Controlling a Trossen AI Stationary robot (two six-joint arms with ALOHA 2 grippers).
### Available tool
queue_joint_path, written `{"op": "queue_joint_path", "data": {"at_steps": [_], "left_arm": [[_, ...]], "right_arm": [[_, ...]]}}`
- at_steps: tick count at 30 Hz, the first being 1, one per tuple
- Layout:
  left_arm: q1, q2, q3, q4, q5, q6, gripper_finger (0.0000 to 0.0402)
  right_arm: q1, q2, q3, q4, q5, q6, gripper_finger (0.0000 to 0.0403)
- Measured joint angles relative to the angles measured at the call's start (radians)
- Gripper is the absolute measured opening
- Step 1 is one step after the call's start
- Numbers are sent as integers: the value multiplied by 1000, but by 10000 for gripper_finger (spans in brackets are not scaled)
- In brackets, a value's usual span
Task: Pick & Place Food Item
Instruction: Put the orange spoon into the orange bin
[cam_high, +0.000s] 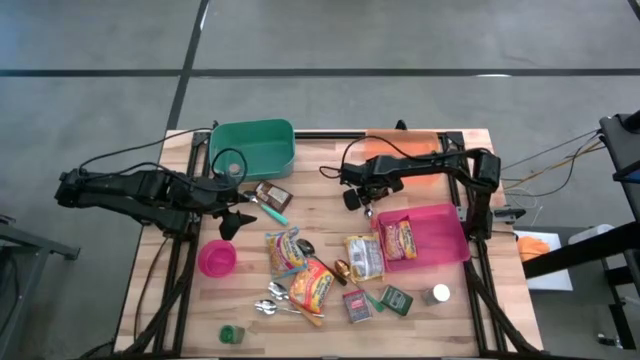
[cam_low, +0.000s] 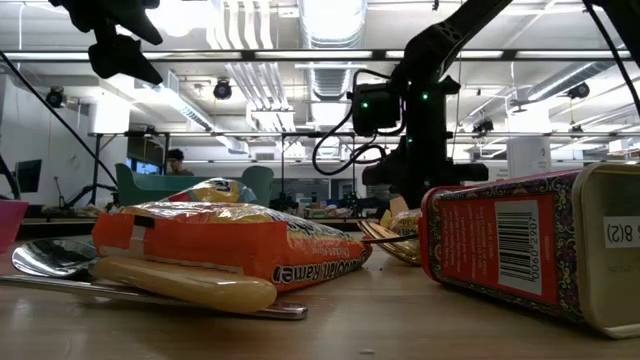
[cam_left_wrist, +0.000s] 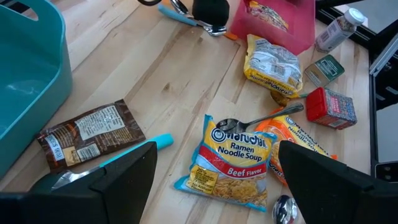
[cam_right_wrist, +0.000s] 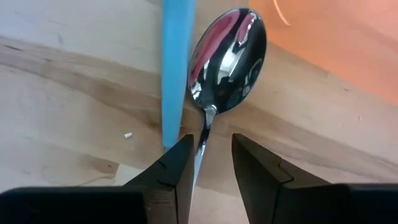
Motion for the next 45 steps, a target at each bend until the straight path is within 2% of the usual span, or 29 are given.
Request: {"op": "queue_joint_path", "data": {"at_steps": [18, 21, 26, 38, 45], "left_arm": [[0, 0, 0, 0, 0, 0, 337], [0, 0, 0, 1, 0, 0, 337], [0, 0, 0, 1, 0, -3, 337], [0, 0, 0, 1, 0, -4, 337], [0, 0, 0, 0, 0, -6, 337]], "right_arm": [[0, -4, -69, 98, -27, 49, 101], [0, -3, -70, 97, -24, 49, 84], [0, -3, -72, 93, -23, 37, 20], [11, -13, -69, 97, -19, 4, 9], [22, -17, 1, 94, -19, -58, 8]]}}
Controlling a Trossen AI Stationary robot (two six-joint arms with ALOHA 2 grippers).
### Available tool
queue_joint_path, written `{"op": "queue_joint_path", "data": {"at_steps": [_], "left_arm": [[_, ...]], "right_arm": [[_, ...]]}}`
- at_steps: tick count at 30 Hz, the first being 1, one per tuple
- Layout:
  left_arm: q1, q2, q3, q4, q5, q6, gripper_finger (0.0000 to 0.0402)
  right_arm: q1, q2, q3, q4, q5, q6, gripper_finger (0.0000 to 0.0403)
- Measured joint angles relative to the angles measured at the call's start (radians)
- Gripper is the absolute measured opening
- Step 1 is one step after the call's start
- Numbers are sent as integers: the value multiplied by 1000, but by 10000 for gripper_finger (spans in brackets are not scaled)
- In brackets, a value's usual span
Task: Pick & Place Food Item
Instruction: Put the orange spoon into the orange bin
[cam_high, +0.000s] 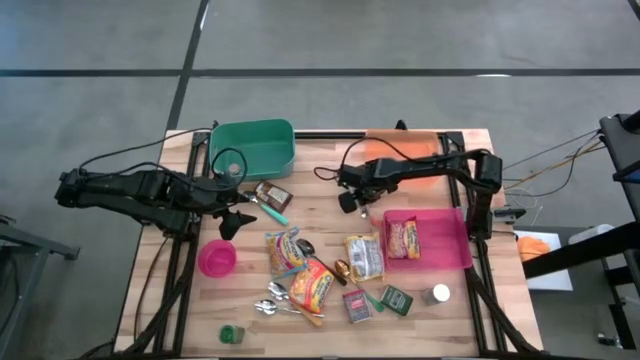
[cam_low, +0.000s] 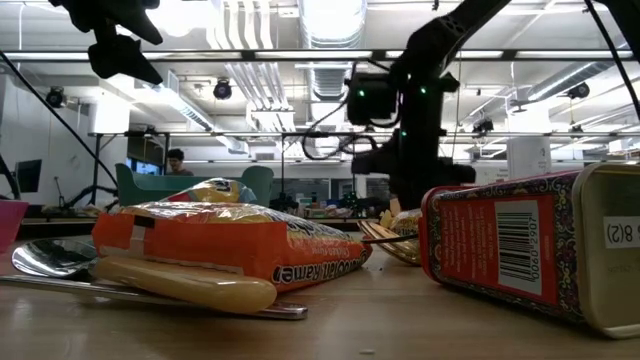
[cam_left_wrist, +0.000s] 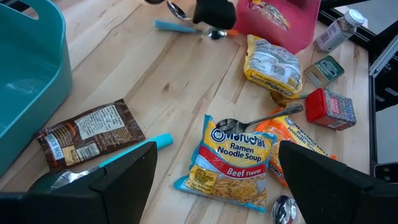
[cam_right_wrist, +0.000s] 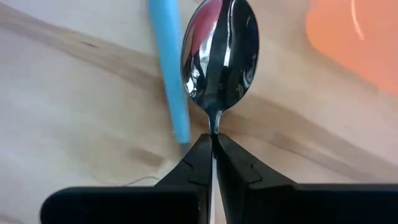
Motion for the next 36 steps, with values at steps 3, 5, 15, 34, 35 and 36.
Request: {"op": "queue_joint_path", "data": {"at_steps": [3, 5, 15, 34, 35, 36], "left_arm": [[0, 0, 0, -1, 0, 0, 337], [0, 0, 0, -3, 0, 0, 337], [0, 0, 0, -4, 0, 0, 337], [-1, 0, 0, -34, 0, 0, 337], [-1, 0, 0, -37, 0, -4, 337], [-1, 0, 0, -41, 0, -16, 337]], "right_arm": [[-2, -1, 36, -5, 3, -33, 8], [-2, -1, 63, -13, 5, -50, 8], [-4, -3, 217, -156, 53, -179, 8], [-182, -43, 461, -538, 157, -561, 8], [-196, -50, 462, -539, 158, -579, 8], [-212, -57, 462, -538, 159, -598, 8]]}}
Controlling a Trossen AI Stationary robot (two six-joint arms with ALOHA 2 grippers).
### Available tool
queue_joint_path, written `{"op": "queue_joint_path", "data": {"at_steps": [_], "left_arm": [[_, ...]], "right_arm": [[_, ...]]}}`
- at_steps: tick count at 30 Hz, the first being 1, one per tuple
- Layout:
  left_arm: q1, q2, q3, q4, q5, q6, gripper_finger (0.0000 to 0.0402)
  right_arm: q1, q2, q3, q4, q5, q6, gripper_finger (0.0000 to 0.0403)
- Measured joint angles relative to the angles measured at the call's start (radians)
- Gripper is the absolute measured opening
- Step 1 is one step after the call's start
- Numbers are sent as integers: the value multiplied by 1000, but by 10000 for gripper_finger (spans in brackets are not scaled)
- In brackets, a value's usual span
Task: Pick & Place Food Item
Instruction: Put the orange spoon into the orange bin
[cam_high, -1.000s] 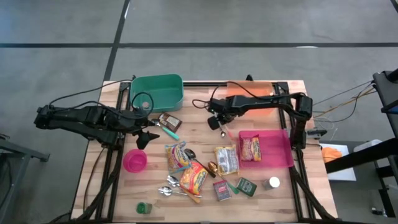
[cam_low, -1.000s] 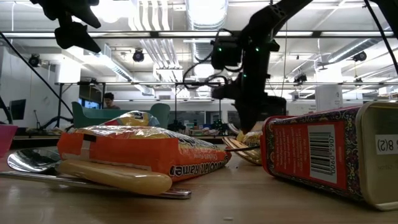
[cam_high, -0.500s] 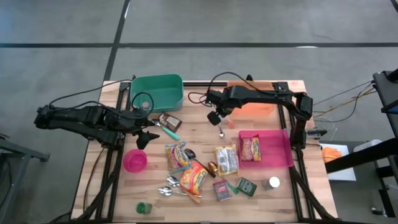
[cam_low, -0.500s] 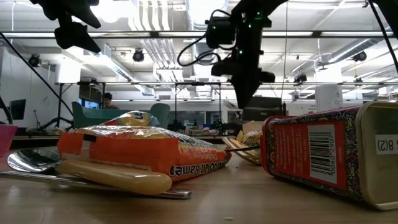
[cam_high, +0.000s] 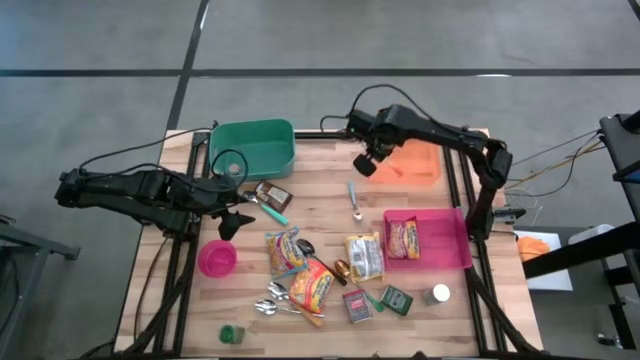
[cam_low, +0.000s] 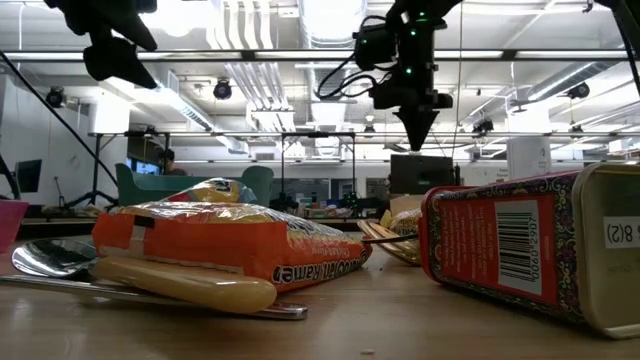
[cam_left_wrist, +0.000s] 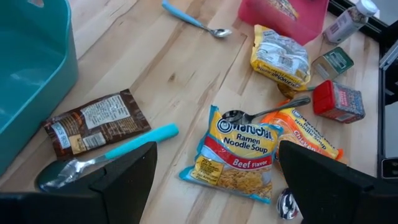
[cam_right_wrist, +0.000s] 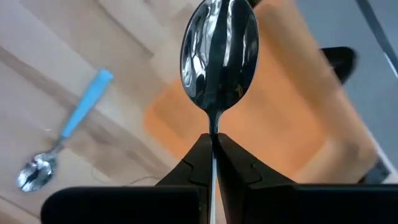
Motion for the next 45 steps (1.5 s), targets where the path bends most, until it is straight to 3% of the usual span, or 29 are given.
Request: {"op": "queue_joint_path", "data": {"at_steps": [13, 19, 25, 37, 45], "left_arm": [[0, 0, 0, 2, 0, -79, 337], [0, 0, 0, 3, 0, -66, 337], [0, 0, 0, 3, 0, -55, 337], [0, 0, 0, 2, 0, -63, 337], [0, 0, 0, 3, 0, -79, 337]], "right_arm": [[-172, -17, -1, -44, 56, -211, 8], [-213, -17, -2, -45, 133, -320, 8], [-249, -16, -19, -42, 136, -325, 8], [-229, -16, -174, 6, 124, -360, 8], [-167, -16, -252, 98, 114, -543, 8]]}}
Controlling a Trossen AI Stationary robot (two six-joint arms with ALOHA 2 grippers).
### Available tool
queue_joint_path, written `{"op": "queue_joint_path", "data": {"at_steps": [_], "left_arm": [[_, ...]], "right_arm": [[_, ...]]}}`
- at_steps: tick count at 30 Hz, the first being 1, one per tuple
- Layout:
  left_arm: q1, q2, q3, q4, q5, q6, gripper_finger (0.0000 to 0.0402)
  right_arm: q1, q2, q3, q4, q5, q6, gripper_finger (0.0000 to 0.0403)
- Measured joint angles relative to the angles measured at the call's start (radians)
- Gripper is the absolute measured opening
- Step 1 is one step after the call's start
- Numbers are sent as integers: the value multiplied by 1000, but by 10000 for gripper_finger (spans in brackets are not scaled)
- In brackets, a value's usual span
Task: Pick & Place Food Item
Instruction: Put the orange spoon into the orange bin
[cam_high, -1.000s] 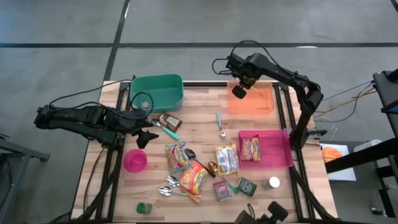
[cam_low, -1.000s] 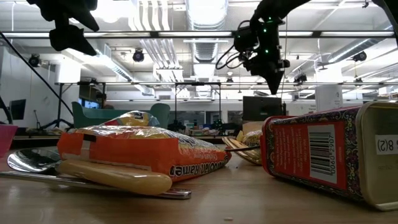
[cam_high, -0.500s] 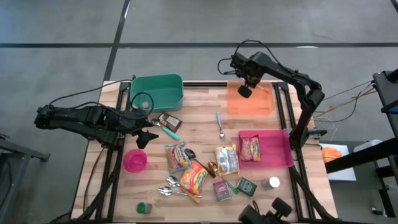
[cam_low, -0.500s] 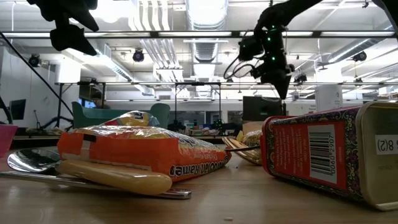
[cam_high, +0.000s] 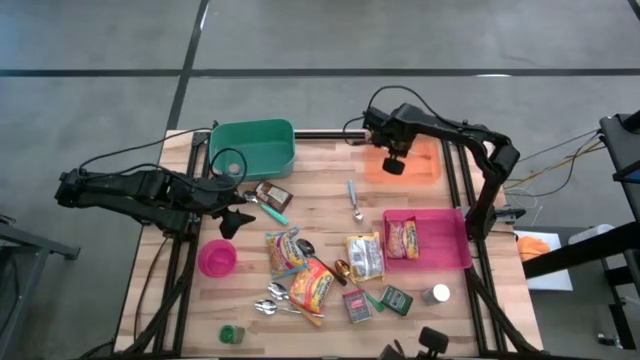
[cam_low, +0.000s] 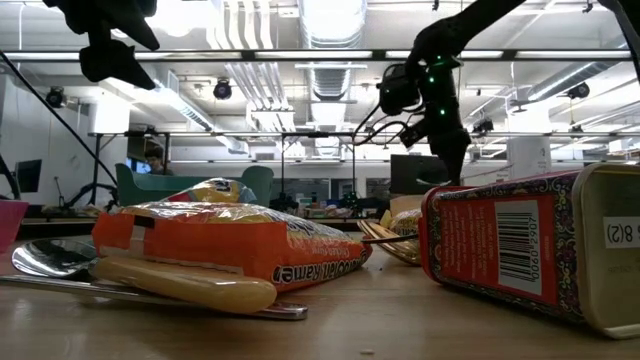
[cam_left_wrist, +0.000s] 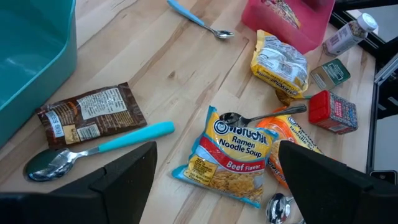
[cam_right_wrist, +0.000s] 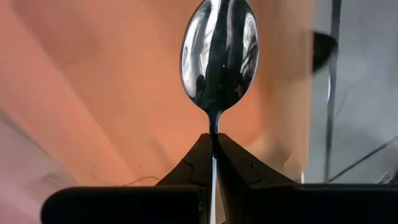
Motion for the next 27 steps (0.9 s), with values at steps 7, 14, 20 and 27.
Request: {"op": "queue_joint_path", "data": {"at_steps": [7, 14, 20, 27], "left_arm": [[0, 0, 0, 0, 0, -4, 337], [0, 0, 0, 0, 0, -11, 337], [0, 0, 0, 0, 0, -11, 337], [0, 0, 0, 10, 0, -12, 337]], "right_arm": [[40, 0, -56, 40, -1, -137, 8], [69, 0, -91, 137, -85, -176, 8], [74, 1, -128, 153, -127, -99, 8], [77, 1, -153, 153, -160, -60, 8]]}}
